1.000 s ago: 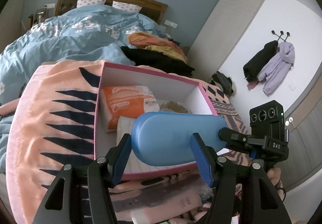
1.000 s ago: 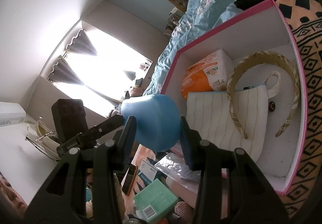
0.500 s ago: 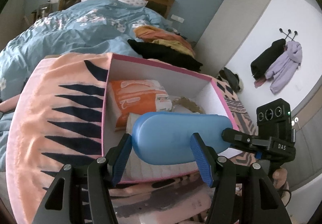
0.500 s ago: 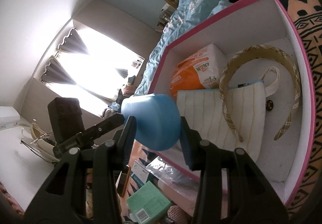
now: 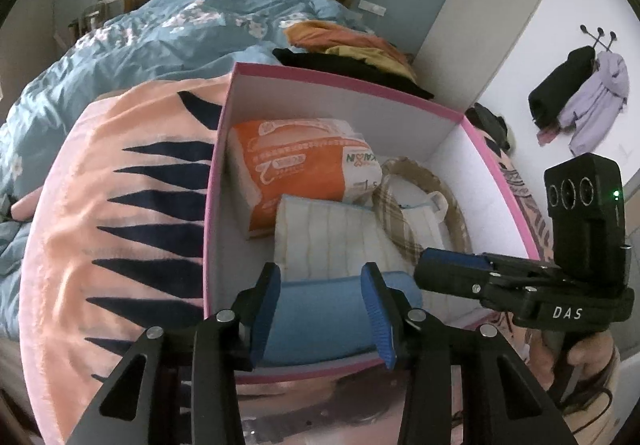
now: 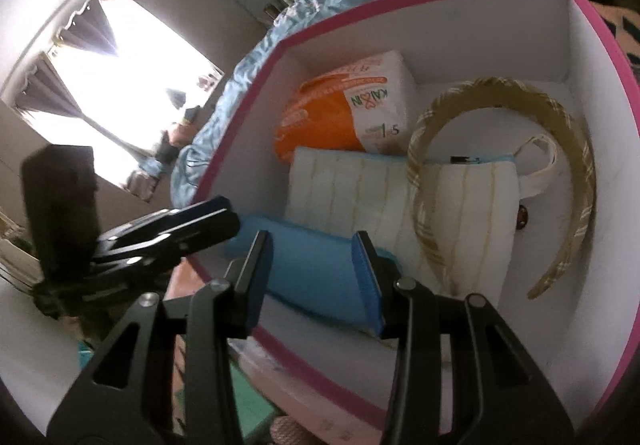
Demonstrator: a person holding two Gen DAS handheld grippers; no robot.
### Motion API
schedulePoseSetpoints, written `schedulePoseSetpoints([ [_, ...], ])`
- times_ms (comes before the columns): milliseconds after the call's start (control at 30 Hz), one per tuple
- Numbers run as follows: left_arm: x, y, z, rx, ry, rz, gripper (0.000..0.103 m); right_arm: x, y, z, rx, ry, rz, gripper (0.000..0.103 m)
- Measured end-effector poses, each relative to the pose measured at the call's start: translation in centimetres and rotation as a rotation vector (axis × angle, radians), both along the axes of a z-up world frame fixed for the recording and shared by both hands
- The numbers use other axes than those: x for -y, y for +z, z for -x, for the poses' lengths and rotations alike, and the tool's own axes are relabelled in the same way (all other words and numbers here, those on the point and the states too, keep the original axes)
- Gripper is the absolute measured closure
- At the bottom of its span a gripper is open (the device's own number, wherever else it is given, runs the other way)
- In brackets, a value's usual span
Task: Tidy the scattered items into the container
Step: 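Lower the blue glasses case into the pink box and open the right gripper, then withdraw the right tool from the box back toward the pile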
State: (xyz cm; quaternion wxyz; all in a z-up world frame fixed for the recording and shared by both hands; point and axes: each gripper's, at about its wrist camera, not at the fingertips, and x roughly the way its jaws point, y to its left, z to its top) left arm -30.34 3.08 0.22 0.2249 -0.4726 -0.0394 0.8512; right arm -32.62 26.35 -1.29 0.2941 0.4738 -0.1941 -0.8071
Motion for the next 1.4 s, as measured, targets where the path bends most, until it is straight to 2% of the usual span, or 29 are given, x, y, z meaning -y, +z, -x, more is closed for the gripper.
schedulePoseSetpoints([
  [167,0.1,0.2,-0.7,-0.032,-0.007,0.026,0.059,-1.1,-0.3,-0.2,0.005,-0.007,0.003,0.059],
  [233,0.0,0.3,-1.0,-0.048,-0.005,0.040,0.049,-1.2,-0.3,-0.4,-0.003,0.002,0.001,0.059],
  [500,-0.4,0.6,-2.6,-0.092,-0.005,0.063,0.033,-0.5,0.3,-1.4,-0.058,0.017,-0.026,0.053],
  [600,-0.3,1.1,-3.4,-0.120,0.010,0.063,0.021,-1.2,0.8,-2.1,-0.080,0.010,0.000,0.044],
  [800,0.1,1.7,-4.8,-0.131,0.041,0.053,0.018,-2.4,2.2,-4.2,-0.149,0.000,0.021,0.039],
  [867,0.1,1.9,-5.6,-0.148,0.055,0.070,0.017,-2.7,2.7,-5.1,-0.173,-0.001,0.034,0.031],
  [967,0.0,2.1,-6.8,-0.161,0.054,0.079,0.017,-3.0,3.4,-6.5,-0.211,0.001,0.040,0.028],
  [1033,0.0,2.3,-7.7,-0.167,0.057,0.079,0.017,-3.4,3.6,-7.6,-0.212,0.008,0.057,0.022],
  [1233,-0.3,2.6,-11.1,-0.198,0.031,0.095,0.016,-3.9,3.6,-11.1,-0.244,0.041,0.060,0.021],
  [1400,0.3,1.8,-13.6,-0.187,0.018,0.098,0.016,-5.0,3.0,-14.2,-0.249,0.052,0.060,0.021],
])
